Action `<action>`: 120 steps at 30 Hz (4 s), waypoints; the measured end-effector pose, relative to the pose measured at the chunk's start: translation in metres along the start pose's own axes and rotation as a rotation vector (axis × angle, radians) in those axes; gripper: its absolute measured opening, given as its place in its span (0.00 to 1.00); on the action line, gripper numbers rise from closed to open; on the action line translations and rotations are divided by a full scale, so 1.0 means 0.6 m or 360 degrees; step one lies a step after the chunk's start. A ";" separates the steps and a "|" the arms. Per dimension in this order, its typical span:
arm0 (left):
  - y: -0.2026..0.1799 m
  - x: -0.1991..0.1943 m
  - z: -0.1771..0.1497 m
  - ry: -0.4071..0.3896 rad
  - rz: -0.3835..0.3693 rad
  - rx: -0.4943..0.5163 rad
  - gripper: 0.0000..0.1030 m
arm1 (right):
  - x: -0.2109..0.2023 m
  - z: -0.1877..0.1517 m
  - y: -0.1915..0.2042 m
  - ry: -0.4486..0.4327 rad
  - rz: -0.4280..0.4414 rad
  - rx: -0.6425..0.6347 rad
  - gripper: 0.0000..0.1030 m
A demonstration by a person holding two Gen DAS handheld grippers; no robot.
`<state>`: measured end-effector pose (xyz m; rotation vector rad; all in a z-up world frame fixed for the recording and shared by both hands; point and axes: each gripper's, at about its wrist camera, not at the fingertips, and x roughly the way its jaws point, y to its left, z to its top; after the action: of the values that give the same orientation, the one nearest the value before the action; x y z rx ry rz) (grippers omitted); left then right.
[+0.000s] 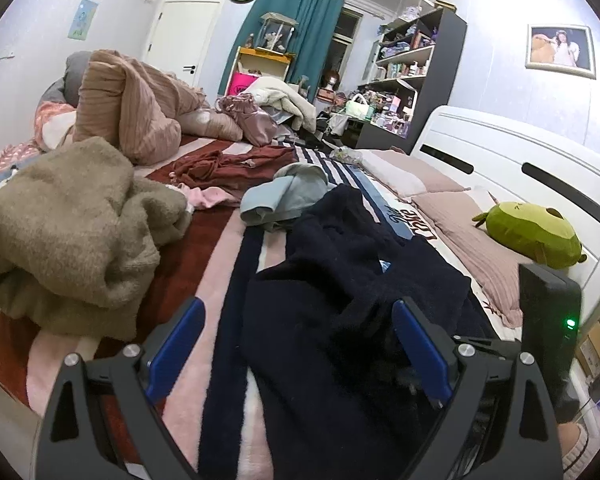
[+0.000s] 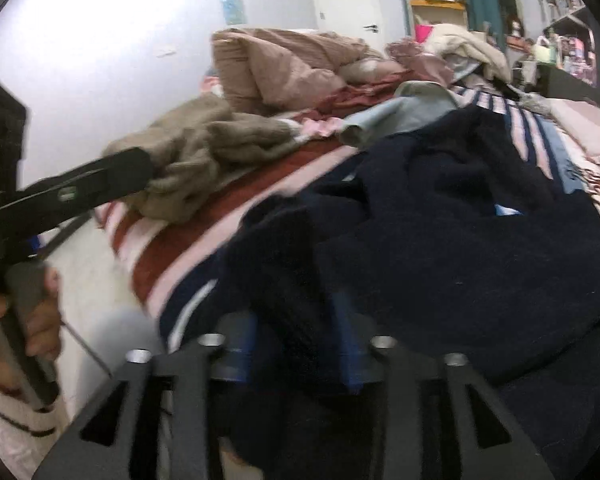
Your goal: Fold small clothes
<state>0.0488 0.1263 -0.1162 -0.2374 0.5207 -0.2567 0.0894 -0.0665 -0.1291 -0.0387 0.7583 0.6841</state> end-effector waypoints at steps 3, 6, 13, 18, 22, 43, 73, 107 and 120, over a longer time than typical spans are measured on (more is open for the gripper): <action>0.005 0.003 -0.003 0.0010 0.0010 -0.0015 0.90 | -0.017 -0.004 0.015 -0.0033 0.0027 -0.0057 0.49; 0.004 0.010 -0.007 0.0035 0.0012 -0.0008 0.90 | -0.046 -0.006 0.014 -0.0072 0.0082 -0.0025 0.50; 0.002 0.040 -0.027 0.0120 -0.0077 -0.0048 0.90 | -0.164 -0.020 -0.022 -0.0230 -0.0070 0.0057 0.54; 0.012 0.066 -0.052 0.0210 -0.0048 -0.0067 0.90 | -0.233 -0.079 -0.096 -0.0315 -0.0349 0.0173 0.59; 0.028 0.088 -0.075 0.0286 -0.0156 -0.0177 0.89 | -0.268 -0.137 -0.174 -0.0288 -0.0489 0.0372 0.64; 0.022 0.174 -0.101 0.0507 -0.0268 -0.0284 0.39 | -0.231 -0.231 -0.292 -0.0105 -0.0210 0.0736 0.47; -0.088 0.266 0.261 0.0217 -0.0320 0.0029 0.15 | -0.247 0.092 -0.425 -0.0376 -0.0353 0.0670 0.10; -0.078 0.383 0.298 0.0423 -0.0146 0.0169 0.81 | -0.224 0.110 -0.457 -0.0183 -0.0504 0.0547 0.59; -0.116 0.319 0.132 0.0655 -0.0335 0.0308 0.19 | -0.119 0.030 -0.313 -0.0008 -0.0275 0.0389 0.09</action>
<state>0.2373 0.0159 -0.1172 -0.0481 0.8744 -0.5645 0.1734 -0.2488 -0.1083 0.1188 0.8188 0.4240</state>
